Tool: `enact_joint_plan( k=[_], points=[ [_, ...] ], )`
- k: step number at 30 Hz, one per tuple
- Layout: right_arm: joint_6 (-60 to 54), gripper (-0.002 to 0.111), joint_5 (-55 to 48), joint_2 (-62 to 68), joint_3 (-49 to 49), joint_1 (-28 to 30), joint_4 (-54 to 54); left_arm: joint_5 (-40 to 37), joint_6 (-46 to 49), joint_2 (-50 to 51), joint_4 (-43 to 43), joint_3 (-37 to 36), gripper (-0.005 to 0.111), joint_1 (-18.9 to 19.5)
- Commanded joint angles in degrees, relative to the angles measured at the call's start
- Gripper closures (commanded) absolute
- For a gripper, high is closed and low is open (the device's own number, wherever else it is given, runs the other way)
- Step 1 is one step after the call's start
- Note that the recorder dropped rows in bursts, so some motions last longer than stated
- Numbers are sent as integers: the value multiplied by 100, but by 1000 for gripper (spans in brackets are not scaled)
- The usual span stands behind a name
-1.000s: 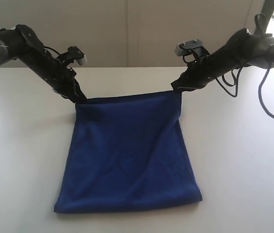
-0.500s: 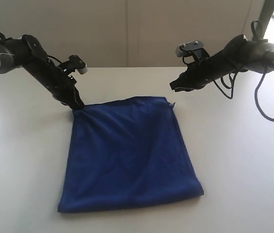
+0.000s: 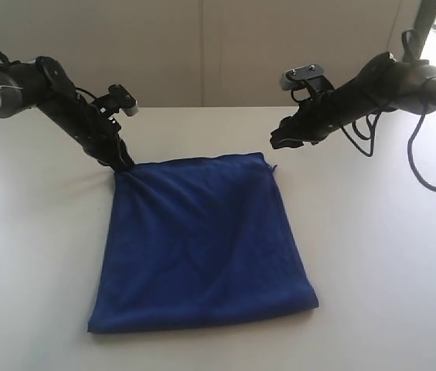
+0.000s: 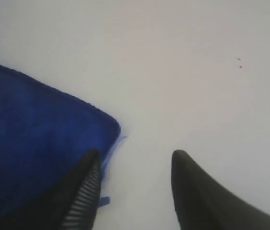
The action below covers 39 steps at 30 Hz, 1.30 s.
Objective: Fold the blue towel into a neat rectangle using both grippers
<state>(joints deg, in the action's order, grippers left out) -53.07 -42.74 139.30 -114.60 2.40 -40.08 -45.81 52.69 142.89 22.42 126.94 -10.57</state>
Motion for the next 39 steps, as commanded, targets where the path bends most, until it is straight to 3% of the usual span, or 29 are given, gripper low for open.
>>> enact_joint_plan(
  k=[1,4,14,16,17,18,19,21,25,29,31,39],
  points=[
    [-72,64,-488,-274,-10,50,-26,-3,-40,-16,22,-22,56,23],
    [-72,68,-934,-410,-10,50,-39,97,-144,-85,22,-22,49,23],
    [-72,88,-2512,-620,-10,50,-39,115,-338,-618,-86,235,49,23],
    [-83,97,-2722,-620,-10,28,-39,-288,-542,-727,-150,235,49,23],
    [-70,107,-2722,-620,38,-18,-2,-904,-827,-777,-110,235,57,23],
    [-70,108,-2722,-632,75,-67,-2,-1254,-838,-788,-17,235,64,23],
    [-70,108,-2722,-632,159,-158,-2,-2218,-838,-773,262,235,87,11],
    [-70,108,-2722,-632,347,-408,93,-2415,-954,-756,599,89,107,11],
    [373,108,-2722,-572,734,-1042,1159,-2415,-989,-757,1087,-445,107,-84],
    [652,108,-2722,-557,808,-1144,1199,-2415,-770,-747,1224,-1262,107,-409],
    [1080,108,-2722,-624,808,-1144,1744,-2321,-770,-747,1211,-1689,107,-494],
    [1225,108,-2722,-653,1012,-1147,1918,-2276,-759,-747,966,-1854,107,-494]
  ],
)
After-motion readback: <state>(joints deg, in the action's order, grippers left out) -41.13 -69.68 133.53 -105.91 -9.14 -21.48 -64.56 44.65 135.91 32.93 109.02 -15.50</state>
